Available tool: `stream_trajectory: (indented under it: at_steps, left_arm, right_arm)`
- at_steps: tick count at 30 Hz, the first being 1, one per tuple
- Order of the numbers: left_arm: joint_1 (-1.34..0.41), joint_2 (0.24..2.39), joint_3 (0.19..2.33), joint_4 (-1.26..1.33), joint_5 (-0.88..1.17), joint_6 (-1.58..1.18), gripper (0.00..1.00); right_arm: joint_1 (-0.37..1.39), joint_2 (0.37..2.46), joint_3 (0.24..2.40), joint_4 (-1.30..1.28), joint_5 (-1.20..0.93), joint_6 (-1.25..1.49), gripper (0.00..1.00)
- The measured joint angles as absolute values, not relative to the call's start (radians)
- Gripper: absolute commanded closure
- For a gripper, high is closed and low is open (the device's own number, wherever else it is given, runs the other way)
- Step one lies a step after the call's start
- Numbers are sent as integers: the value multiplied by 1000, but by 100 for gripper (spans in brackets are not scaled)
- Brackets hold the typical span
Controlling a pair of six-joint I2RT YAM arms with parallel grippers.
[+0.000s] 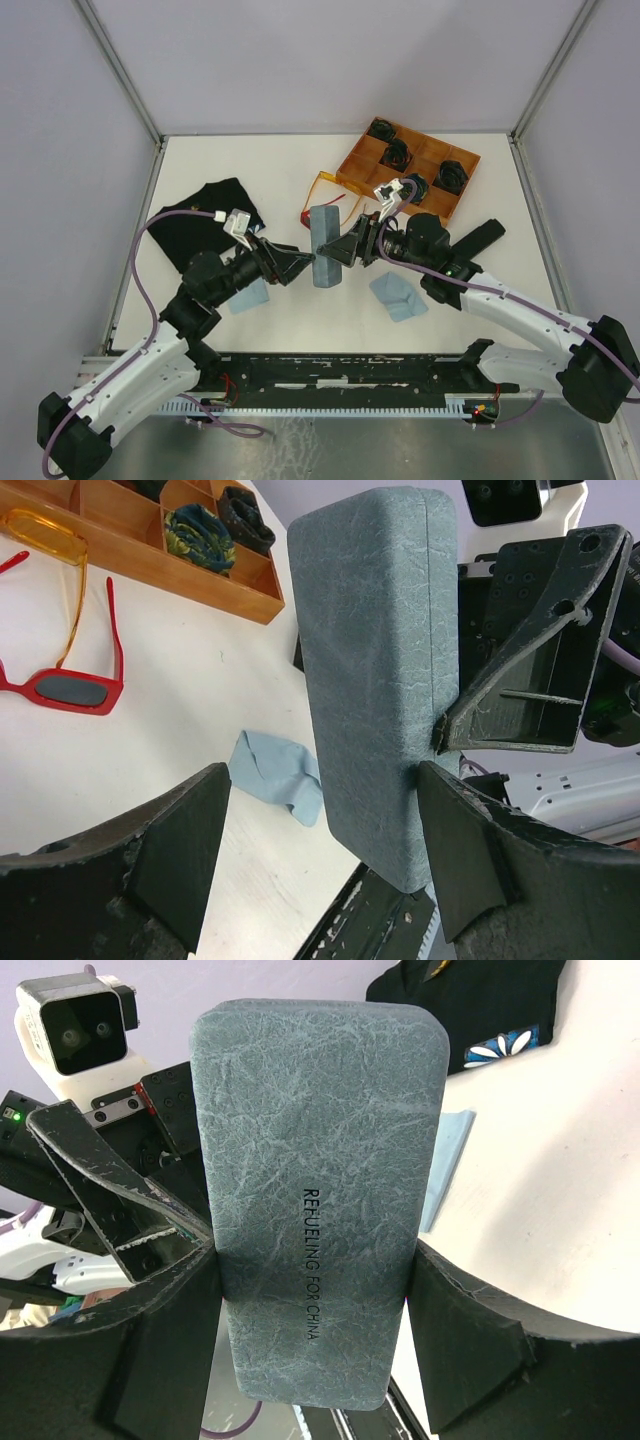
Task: Organize the sunglasses
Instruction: Open the sunglasses case.
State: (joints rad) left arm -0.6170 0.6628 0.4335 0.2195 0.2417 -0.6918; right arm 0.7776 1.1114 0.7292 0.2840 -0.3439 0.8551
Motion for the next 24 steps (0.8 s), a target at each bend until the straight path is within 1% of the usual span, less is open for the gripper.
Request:
stream_trajectory:
  at_steps: [13,24]
  left_arm:
    - [-617,680,435,218,249,-692,16]
    - [-607,682,446,218,266,-692,15]
  right_arm:
    - [776,1111,748,223,-329,828,100]
    - [777,1130,752,257,-337,841,100]
